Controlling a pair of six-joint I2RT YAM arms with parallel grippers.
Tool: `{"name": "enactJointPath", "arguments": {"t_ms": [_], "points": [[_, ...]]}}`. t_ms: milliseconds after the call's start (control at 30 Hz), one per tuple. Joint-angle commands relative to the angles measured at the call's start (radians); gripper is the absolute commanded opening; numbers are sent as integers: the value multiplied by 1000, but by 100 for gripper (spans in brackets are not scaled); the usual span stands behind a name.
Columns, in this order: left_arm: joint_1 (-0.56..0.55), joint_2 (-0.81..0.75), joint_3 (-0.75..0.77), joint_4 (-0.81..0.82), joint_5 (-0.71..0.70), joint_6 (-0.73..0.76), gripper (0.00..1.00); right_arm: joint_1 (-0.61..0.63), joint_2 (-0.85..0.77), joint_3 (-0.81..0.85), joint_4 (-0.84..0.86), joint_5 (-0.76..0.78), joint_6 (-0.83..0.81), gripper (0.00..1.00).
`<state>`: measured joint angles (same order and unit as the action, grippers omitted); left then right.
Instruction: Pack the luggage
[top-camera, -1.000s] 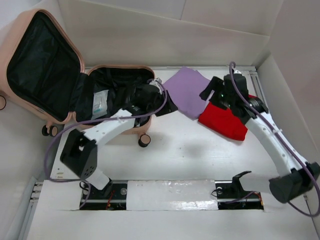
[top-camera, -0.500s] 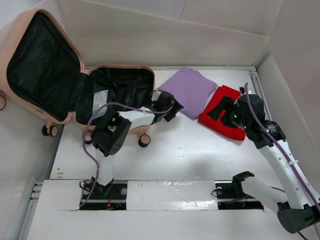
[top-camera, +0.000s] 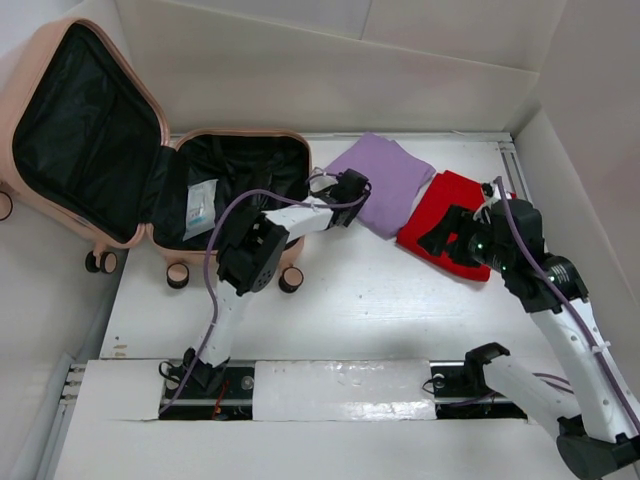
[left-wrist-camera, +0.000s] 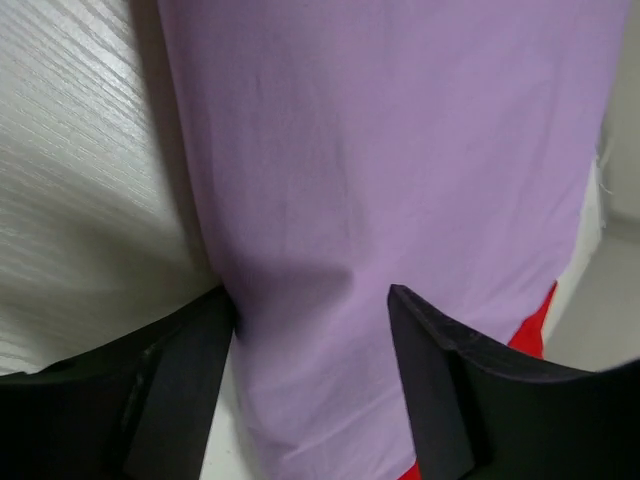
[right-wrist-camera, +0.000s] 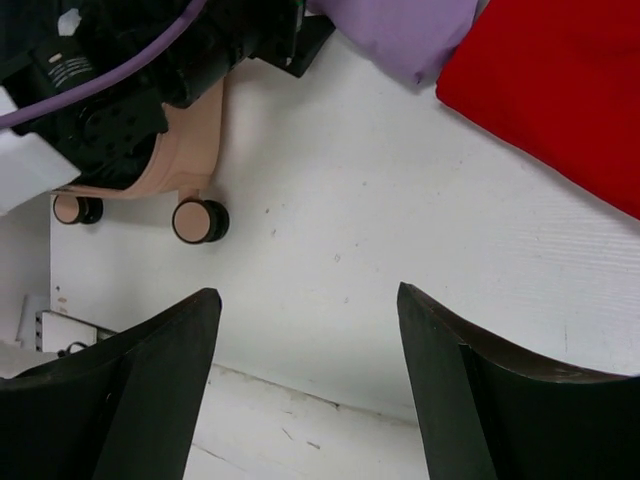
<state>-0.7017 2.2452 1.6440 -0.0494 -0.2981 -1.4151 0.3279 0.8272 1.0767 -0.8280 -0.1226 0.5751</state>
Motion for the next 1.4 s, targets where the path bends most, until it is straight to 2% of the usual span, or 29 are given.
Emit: {"name": "enactJointPath", "arguments": {"t_ms": [0,33,67,167,200,300,333,433,567,700,867,1000,1167,1367], "points": [[-39,91,104,-160,-30,-39,60,3,-33,57,-16,-29,-38,77],[-39,109,141,-193,-30,-39,57,3,-33,57,-25,-40,-38,77],[-39,123,166,-204,-30,-39,49,3,-42,69,-25,-40,-47,77],[-39,132,178,-150,-18,-28,37,-6,-51,87,-36,-61,-47,77],[-39,132,178,-130,-7,-13,22,-6,-60,100,-36,-71,-47,77],[-39,145,191,-102,13,19,3,-6,-71,140,-54,-83,-47,77],[-39,145,204,-90,13,37,0,-6,-82,152,-54,-92,-47,77],[-50,110,235,-57,13,143,0,-6,-82,184,-77,-92,-47,77],[-61,70,353,3,14,246,0,-6,-82,215,-66,-101,-38,77],[-61,36,491,3,60,320,0,-6,-73,226,-43,-112,-29,77],[-27,-28,563,37,102,354,0,-6,-63,249,-34,-101,-29,77],[73,-70,634,65,163,378,0,-6,-53,259,-34,-81,-29,78],[258,-90,821,65,253,403,0,-6,-33,279,-25,-81,-29,78],[479,-176,791,100,416,432,0,-6,-7,289,-3,-92,-29,78]]}}
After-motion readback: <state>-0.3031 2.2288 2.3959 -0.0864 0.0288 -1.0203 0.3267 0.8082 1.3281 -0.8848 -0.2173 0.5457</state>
